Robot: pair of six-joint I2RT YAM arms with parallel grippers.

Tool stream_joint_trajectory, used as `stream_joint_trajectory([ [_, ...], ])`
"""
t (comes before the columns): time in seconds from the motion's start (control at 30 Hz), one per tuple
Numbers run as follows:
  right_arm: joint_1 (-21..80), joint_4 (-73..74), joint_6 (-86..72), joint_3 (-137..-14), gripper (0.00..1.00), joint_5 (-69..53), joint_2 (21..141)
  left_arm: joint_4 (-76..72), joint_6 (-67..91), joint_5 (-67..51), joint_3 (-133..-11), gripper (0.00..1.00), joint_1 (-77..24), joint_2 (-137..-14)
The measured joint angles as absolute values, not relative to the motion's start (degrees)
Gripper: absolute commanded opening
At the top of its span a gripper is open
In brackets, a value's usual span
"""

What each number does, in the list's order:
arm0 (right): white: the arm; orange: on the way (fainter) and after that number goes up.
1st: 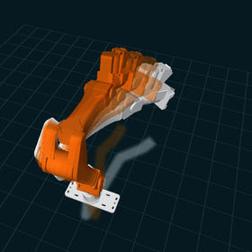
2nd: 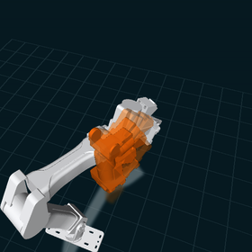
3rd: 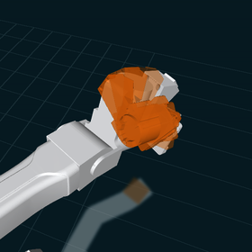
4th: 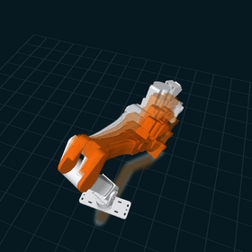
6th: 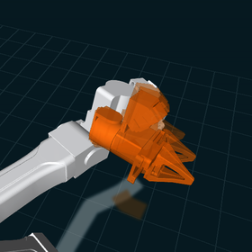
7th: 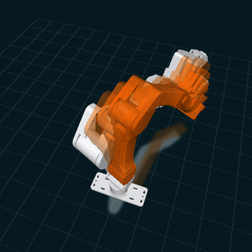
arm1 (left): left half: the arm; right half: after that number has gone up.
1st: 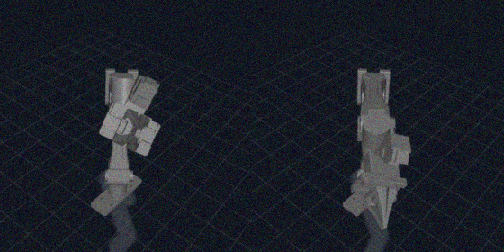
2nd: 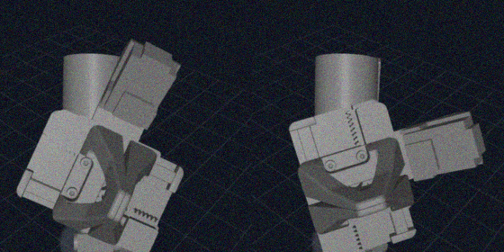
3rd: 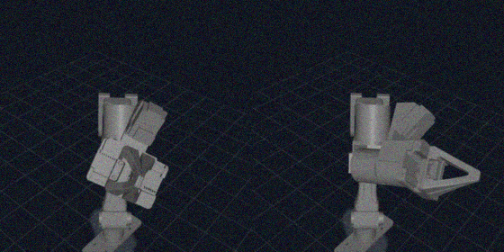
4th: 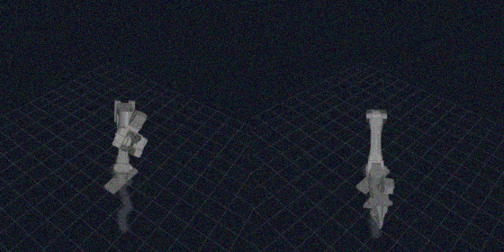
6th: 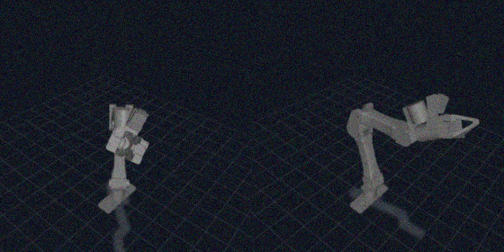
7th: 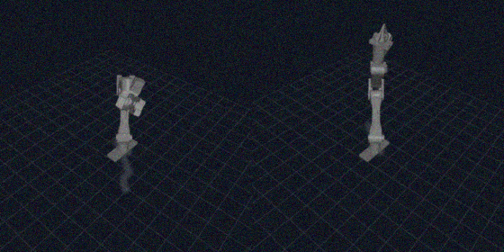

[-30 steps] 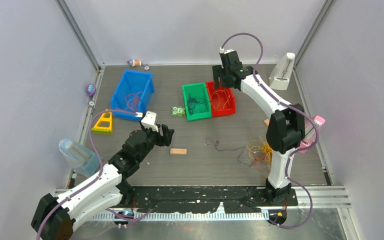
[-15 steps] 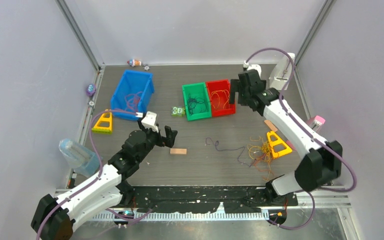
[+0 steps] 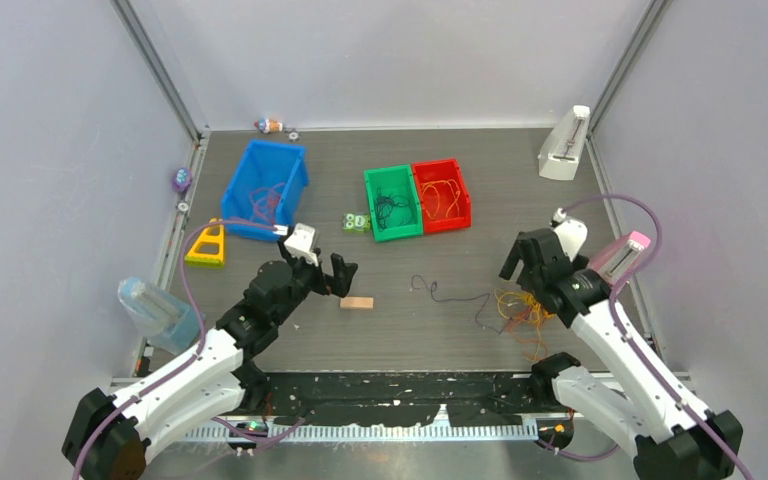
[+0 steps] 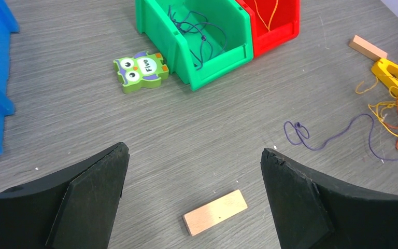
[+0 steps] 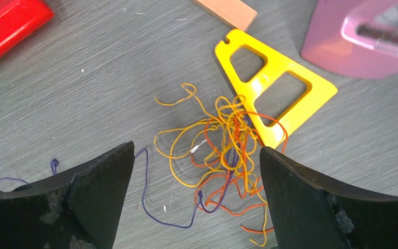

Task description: Untangle the cables

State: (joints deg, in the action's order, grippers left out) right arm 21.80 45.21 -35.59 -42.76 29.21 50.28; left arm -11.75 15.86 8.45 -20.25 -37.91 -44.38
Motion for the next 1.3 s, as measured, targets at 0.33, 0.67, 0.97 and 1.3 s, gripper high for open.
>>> stream_joint_trajectory([
  [0.33,19.20,46.94,-43.64,-34.54,0.95,29.04,42.04,-12.08,17.17,2.81,-15.77,1.00,-37.93,-42.26],
  [0.67,18.52,42.37,-46.59,-29.58,0.97,25.74,48.05,-15.49,17.56,-3.09,-13.93,0.99,-38.24,-42.94],
  [0.97,18.52,36.38,-47.24,-28.53,0.14,21.89,56.40,-17.54,17.45,-6.24,-13.93,0.99,-38.65,-44.03],
  [1.3,26.26,22.17,-40.56,-28.84,0.14,0.34,55.81,-19.88,17.28,-8.86,-13.93,1.00,-38.68,-44.75],
])
